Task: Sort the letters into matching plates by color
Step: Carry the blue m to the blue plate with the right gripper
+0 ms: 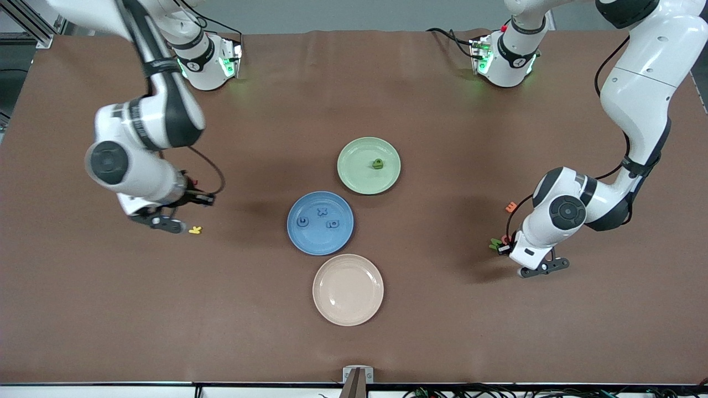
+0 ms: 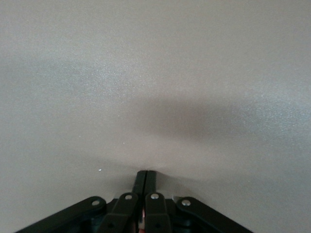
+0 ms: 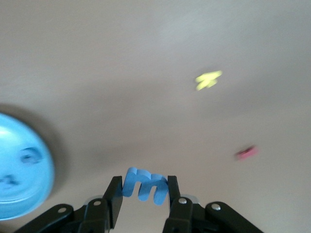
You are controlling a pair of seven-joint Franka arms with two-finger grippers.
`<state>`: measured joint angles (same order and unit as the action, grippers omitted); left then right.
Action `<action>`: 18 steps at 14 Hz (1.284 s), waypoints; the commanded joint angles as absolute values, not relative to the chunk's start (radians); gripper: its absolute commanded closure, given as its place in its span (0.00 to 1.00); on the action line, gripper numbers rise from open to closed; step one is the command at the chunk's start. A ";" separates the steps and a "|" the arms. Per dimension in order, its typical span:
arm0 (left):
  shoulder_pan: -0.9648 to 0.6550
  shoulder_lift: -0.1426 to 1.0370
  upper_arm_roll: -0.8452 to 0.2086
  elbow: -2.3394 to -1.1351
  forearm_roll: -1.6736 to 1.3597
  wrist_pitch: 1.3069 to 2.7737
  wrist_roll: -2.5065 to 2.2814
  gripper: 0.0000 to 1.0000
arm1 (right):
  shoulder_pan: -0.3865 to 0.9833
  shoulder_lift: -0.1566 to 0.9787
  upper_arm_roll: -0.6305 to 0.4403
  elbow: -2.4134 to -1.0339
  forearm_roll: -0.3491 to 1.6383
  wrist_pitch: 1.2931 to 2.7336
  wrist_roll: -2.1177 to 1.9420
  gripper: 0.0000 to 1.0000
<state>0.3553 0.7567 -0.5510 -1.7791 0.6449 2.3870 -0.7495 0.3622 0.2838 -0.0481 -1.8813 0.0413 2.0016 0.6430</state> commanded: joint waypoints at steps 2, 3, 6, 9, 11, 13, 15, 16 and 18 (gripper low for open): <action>0.374 0.733 -0.572 -1.789 0.657 2.343 -0.713 0.99 | 0.558 0.529 -0.058 -1.656 0.049 2.026 0.967 0.80; 0.374 0.727 -0.580 -1.786 0.655 2.330 -0.713 0.99 | 0.590 0.585 -0.058 -1.608 0.064 2.055 1.021 0.80; 0.376 0.727 -0.583 -1.786 0.653 2.327 -0.713 0.99 | 0.624 0.701 -0.058 -1.536 0.086 2.167 1.068 0.80; 0.376 0.727 -0.583 -1.786 0.650 2.322 -0.716 0.96 | 0.618 0.727 -0.058 -1.534 0.100 2.259 1.060 0.80; 0.377 0.727 -0.583 -1.786 0.650 2.321 -0.718 0.94 | 0.617 0.750 -0.057 -1.519 0.109 2.295 1.057 0.80; 0.383 0.727 -0.583 -1.784 0.650 2.315 -0.719 0.93 | 0.617 0.775 -0.057 -1.494 0.110 2.304 1.057 0.80; 0.383 0.716 -0.583 -1.784 0.649 2.313 -0.722 0.93 | 0.623 0.781 -0.057 -1.491 0.115 2.313 1.057 0.80; 0.383 0.715 -0.584 -1.784 0.647 2.312 -0.723 0.93 | 0.623 0.781 -0.057 -1.491 0.117 2.312 1.057 0.76; 0.379 0.715 -0.587 -1.769 0.617 2.299 -0.726 0.93 | 0.621 0.776 -0.058 -1.491 0.114 2.309 1.054 0.15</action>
<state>0.3763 0.7441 -0.5753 -1.7697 0.6411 2.3298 -0.7258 0.6242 0.7643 -0.0592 -1.5207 0.1010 2.3132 1.0608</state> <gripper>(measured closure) 0.930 0.537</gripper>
